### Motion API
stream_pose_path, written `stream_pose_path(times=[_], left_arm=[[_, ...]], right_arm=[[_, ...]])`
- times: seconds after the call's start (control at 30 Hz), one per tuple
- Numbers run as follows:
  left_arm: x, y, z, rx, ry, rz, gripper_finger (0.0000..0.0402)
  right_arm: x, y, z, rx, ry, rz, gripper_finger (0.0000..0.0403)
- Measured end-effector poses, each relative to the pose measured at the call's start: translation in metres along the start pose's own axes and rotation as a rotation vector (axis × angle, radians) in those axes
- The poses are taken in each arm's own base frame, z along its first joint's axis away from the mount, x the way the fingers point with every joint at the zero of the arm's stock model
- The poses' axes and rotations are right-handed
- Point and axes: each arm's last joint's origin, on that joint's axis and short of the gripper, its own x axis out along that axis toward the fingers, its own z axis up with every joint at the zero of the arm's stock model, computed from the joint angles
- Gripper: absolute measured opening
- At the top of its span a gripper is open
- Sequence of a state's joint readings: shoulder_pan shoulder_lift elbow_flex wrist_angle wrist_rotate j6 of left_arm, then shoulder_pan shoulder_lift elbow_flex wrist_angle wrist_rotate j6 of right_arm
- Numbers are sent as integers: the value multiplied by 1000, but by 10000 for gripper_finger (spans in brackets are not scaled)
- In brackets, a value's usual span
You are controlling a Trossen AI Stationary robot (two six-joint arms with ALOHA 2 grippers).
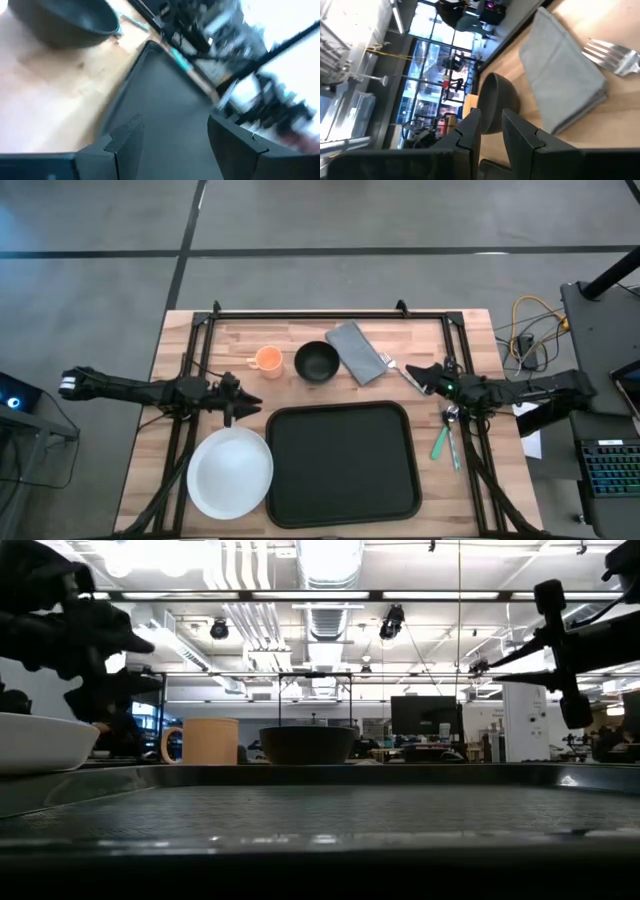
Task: Set up tray
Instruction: Adjust the white plate
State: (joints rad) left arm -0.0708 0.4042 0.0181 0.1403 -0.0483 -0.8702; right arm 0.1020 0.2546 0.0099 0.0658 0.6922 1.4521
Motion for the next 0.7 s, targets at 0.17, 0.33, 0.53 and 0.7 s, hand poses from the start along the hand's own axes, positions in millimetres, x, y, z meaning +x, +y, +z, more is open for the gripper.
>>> stream_pose_path(times=[0.17,0.33,0.53,0.7], left_arm=[[0,0,1,-234,-29,10,199],[0,-1,6,-300,-125,24,199],[-1,-8,12,-352,-156,6,199],[-2,-17,18,-388,-147,-55,199]], right_arm=[[2,-3,-2,-8,4,-35,68],[3,-5,-3,-29,6,-55,68],[4,-6,-4,-88,9,-63,68],[4,-6,-4,-99,9,-63,68]])
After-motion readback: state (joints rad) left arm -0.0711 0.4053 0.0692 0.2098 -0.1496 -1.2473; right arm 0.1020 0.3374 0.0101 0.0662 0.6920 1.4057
